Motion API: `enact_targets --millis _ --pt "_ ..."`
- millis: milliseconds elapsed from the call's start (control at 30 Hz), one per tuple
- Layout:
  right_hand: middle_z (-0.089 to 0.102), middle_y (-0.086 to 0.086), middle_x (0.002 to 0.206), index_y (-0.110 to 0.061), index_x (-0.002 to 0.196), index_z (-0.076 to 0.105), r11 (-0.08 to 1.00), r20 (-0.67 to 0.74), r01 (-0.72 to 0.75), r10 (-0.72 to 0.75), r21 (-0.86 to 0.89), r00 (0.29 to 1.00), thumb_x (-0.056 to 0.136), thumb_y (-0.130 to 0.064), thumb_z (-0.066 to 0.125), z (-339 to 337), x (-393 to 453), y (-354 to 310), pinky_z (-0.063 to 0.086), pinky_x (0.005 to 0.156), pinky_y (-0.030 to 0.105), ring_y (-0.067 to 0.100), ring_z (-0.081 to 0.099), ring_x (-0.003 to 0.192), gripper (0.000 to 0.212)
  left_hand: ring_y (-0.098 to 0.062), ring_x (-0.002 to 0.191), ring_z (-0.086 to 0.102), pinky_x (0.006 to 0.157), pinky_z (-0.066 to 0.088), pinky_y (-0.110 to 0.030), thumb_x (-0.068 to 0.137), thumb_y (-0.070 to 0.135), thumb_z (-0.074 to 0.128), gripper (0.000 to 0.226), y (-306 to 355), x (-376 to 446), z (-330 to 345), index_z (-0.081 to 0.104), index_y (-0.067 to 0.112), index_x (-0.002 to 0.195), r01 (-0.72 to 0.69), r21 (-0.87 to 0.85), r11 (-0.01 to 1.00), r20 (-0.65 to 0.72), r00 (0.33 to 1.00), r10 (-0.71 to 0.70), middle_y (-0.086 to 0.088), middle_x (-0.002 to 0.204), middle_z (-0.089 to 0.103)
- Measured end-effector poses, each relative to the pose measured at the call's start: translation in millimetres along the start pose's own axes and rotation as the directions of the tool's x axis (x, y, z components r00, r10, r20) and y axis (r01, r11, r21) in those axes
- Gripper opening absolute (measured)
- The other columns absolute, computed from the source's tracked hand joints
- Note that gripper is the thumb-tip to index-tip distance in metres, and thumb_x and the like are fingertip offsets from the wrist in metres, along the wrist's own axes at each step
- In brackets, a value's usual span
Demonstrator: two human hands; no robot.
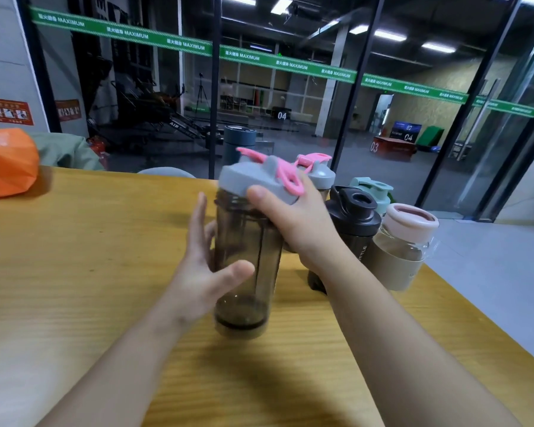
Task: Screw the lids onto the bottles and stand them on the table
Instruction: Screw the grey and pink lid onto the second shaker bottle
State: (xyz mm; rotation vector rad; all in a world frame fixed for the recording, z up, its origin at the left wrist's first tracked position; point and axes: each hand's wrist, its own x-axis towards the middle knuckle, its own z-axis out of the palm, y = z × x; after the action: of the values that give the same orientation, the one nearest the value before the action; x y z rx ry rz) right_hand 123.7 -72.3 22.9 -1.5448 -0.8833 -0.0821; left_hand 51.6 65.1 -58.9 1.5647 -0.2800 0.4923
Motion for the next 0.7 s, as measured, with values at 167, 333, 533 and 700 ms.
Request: enact_targets --millis 167,333,533,700 --pt "0.059 -0.014 0.104 -0.021 0.111 0.040 0.955 0.169 -0.015 0.068 -0.297 0.983 0.062 -0.043 0.086 28.9 -5.1 -21.2 0.053 0.076 0.020 -0.003 0.060 0.094 0.071 -0.016 0.124 0.054 0.097 0.048 -0.044 0.046 0.069 0.078 0.121 18.9 7.1 -11.0 0.013 0.043 0.144 -0.174 -0.308 0.936 -0.212 0.971 0.111 0.012 0.130 0.060" --pt "0.056 -0.008 0.113 -0.022 0.121 0.031 0.925 0.208 -0.008 0.094 -0.379 0.974 0.076 -0.056 0.068 41.7 -10.0 -25.1 0.053 0.088 0.041 0.012 0.059 0.104 0.067 -0.040 0.109 0.057 0.087 0.050 -0.049 0.053 0.068 0.075 0.124 25.7 11.0 -20.6 0.031 -0.012 0.136 -0.094 -0.312 0.945 -0.175 0.984 0.040 -0.031 0.121 0.052" --pt "0.025 -0.004 0.155 -0.022 0.152 -0.002 0.917 0.268 -0.094 0.210 -0.389 0.940 0.070 -0.039 0.082 37.0 -21.3 -2.7 0.030 0.113 0.028 0.008 0.030 0.138 0.119 -0.038 0.114 0.060 0.090 0.051 -0.053 0.052 0.066 0.079 0.109 15.1 12.0 -8.9 0.044 0.006 0.137 -0.072 -0.533 0.843 -0.351 0.925 -0.143 -0.022 0.130 0.057" --pt "0.036 -0.011 0.149 -0.029 0.151 0.012 0.817 0.286 -0.203 0.404 -0.540 0.869 0.068 -0.051 0.080 12.9 -33.1 13.8 0.036 0.098 0.019 0.000 0.040 0.125 0.110 -0.031 0.100 0.068 0.073 0.057 -0.044 0.038 0.070 0.079 0.112 5.6 13.2 -5.7 0.053 0.013 0.131 -0.045 -0.688 0.724 -0.414 0.844 -0.342 -0.015 0.116 0.068"
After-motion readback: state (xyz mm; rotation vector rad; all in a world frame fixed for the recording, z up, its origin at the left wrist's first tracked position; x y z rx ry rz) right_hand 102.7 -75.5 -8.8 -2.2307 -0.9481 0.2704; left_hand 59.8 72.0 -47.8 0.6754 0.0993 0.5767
